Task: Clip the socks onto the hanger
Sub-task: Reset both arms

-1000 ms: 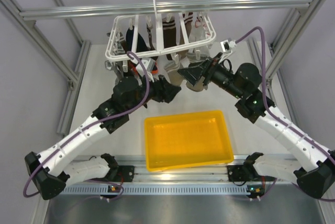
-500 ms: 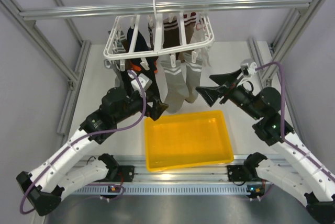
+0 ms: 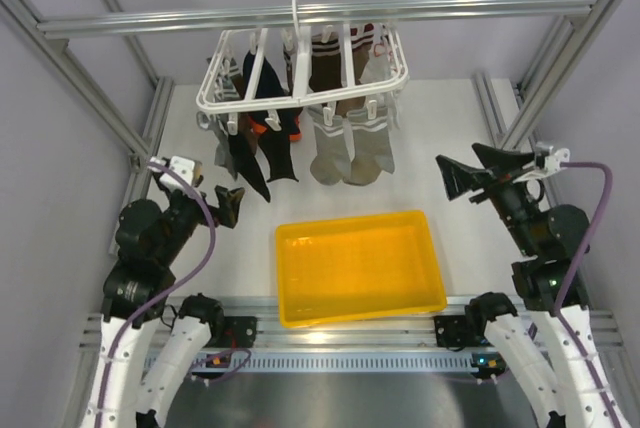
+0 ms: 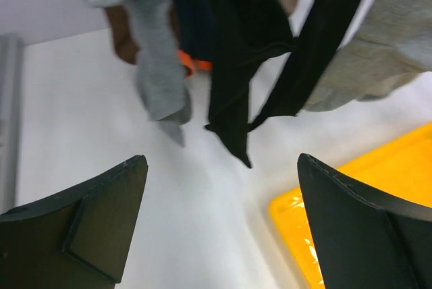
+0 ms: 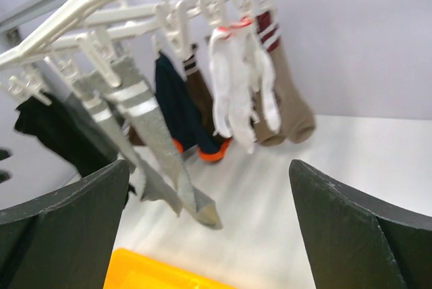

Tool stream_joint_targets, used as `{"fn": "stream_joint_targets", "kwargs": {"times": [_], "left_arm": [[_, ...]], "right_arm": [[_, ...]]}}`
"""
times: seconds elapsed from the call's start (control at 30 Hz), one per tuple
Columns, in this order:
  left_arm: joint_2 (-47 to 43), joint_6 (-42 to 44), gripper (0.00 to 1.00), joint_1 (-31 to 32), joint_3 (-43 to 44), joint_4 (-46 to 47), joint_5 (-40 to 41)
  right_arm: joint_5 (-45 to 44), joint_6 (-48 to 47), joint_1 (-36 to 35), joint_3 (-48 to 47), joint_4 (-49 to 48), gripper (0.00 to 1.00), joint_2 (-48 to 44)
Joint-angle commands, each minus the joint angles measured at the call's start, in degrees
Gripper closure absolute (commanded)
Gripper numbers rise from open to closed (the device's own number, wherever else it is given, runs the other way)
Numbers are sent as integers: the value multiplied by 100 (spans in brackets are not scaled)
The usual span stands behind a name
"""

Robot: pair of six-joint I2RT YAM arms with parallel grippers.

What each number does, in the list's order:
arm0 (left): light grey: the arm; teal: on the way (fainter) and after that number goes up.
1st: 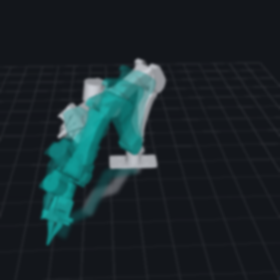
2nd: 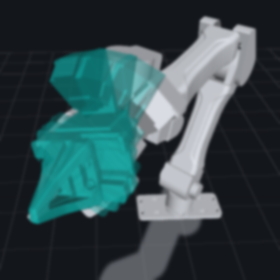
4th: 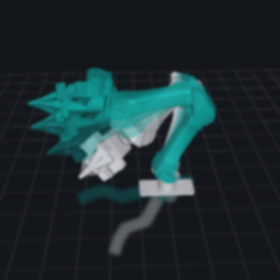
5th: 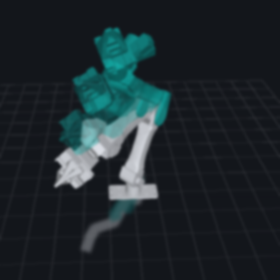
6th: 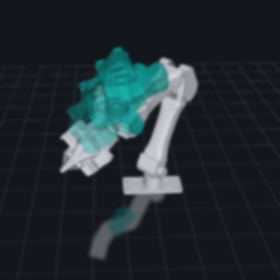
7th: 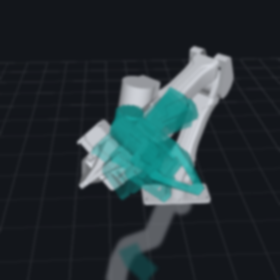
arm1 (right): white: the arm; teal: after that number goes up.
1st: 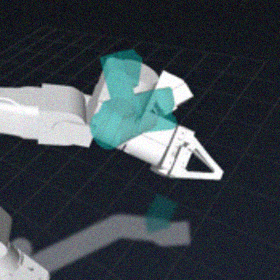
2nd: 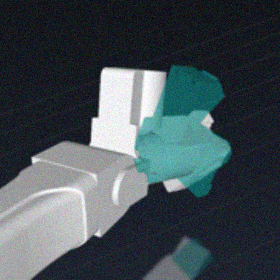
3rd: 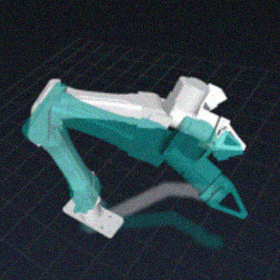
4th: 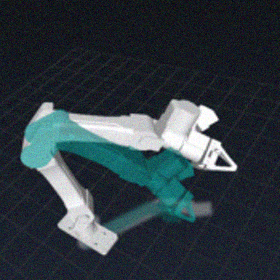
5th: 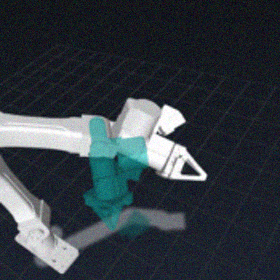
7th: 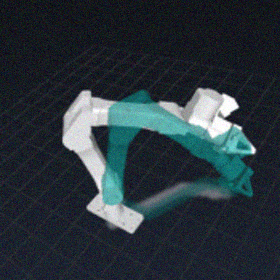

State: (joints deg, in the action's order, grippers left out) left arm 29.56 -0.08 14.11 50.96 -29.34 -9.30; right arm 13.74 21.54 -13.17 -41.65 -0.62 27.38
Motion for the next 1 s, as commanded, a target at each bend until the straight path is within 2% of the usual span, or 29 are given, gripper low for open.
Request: {"fn": "stream_joint_targets", "kwargs": {"times": [0.0, 0.07, 0.13, 0.23, 0.37, 0.47, 0.97], "left_arm": [[-389, 271, 3, -591, 265, -519, 479], [-364, 631, 6, -812, 370, -939, 919], [-40, 946, 5, -989, 511, -1256, 2049], [357, 1236, 2, -1033, 704, -1574, 2827], [515, 1414, 2, -1042, 687, -1706, 3039], [621, 1221, 2, -1042, 696, -1969, 2708], [322, 1089, 2, -1042, 520, -1856, 2661]], "right_arm": [[-116, 35, 463, -45, 297, 0, -363], [-231, -192, 736, -71, 694, 0, -487], [-275, -500, 876, -72, 1140, 0, -610], [-677, -1001, 983, -72, 1722, 0, -619], [-943, -1870, 983, 113, 2363, 0, -602], [-1083, -2118, 983, 183, 2532, 0, -549], [-767, -1961, 1071, 192, 2532, 0, -681]]}}
